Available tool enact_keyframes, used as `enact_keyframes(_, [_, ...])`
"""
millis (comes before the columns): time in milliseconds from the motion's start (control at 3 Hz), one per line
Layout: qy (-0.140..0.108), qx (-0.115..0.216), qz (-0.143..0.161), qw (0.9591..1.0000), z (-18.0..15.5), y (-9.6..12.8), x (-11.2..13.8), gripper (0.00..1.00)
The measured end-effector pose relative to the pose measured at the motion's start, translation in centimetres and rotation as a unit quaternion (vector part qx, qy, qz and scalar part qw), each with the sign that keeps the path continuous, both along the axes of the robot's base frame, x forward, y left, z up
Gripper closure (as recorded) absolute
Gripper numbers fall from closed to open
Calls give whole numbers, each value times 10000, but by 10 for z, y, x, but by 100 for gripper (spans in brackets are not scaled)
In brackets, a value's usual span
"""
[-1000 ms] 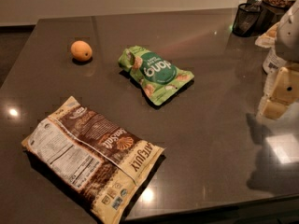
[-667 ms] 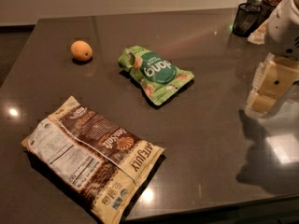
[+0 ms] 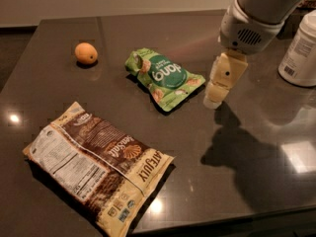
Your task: Move orange near green rice chip bag
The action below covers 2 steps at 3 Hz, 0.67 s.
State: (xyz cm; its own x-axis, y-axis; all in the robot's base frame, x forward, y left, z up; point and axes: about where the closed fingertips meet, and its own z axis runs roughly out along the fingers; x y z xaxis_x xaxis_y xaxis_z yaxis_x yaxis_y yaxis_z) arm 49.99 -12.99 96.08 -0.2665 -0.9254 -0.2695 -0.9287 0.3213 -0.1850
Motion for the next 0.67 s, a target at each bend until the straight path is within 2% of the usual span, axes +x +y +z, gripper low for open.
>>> enact_keyframes(667, [157,241,67,9996,-11,66,43,0])
